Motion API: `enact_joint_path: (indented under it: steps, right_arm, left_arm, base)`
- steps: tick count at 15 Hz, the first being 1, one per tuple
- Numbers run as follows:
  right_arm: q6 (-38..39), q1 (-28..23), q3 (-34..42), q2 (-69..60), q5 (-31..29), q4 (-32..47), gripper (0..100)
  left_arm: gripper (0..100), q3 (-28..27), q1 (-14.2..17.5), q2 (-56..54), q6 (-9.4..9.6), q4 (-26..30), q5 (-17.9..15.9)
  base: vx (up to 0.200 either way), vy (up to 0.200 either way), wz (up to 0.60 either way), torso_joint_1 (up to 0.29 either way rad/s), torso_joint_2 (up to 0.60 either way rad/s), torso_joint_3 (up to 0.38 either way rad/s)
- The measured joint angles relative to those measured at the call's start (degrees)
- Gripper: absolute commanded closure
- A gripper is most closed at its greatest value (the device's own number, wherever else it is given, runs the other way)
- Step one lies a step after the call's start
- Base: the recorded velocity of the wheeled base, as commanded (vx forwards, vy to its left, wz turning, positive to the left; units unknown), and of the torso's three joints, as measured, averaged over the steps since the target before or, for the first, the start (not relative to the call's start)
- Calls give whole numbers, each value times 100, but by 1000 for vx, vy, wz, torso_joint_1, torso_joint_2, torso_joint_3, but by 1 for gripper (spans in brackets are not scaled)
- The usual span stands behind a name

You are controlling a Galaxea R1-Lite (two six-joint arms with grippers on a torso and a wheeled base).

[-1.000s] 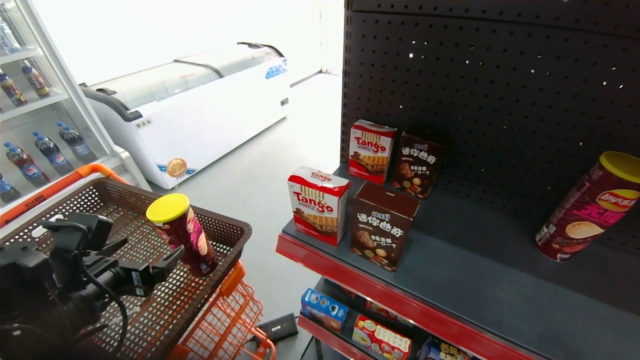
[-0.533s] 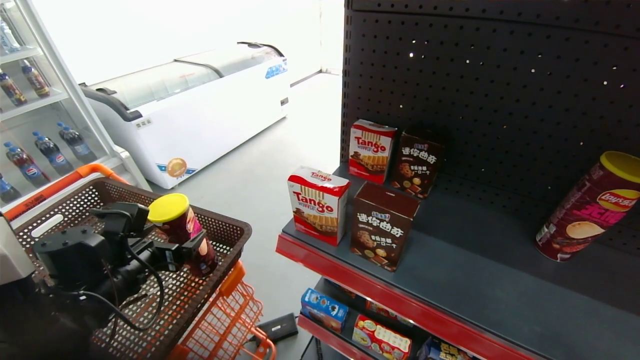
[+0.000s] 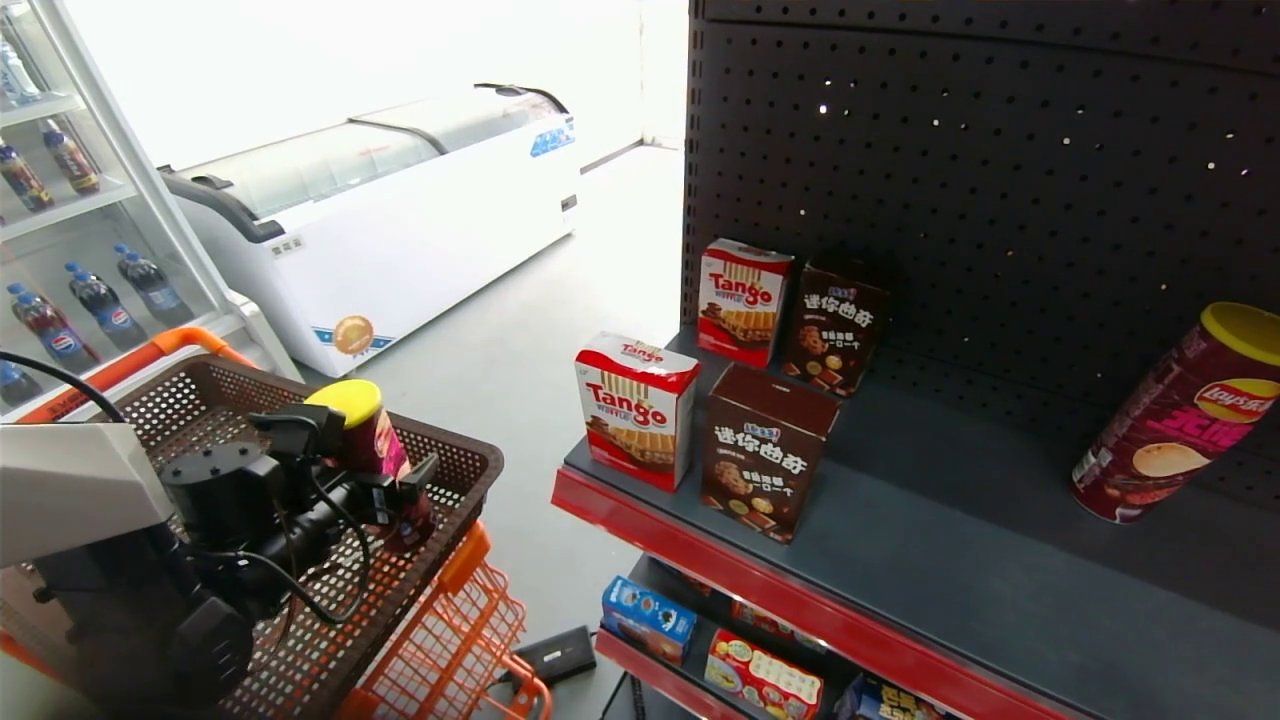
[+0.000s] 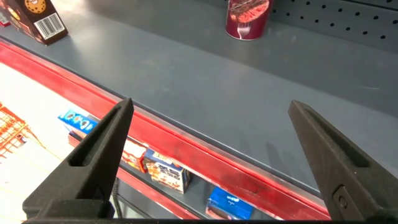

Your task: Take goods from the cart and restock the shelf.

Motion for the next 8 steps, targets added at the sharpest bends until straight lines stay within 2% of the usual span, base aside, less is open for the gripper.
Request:
enact_joint_path:
  steps: [1,2,8]
  right_arm:
    - [0,-2,0,0,0,0,0]
    - [0,-5,0,0,0,5,0]
    - [-2,0,0,0,0,0,0]
  left_arm:
    - [0,-83,-2,74,-5,-5,1]
    - [100,-157,-7,138,-6,-11,0]
    - [100,-400,-138,199,11,39,12]
  base:
    - [0,0,0,0,0,0]
    - [0,0,0,0,0,0]
    - [0,0,0,0,0,0]
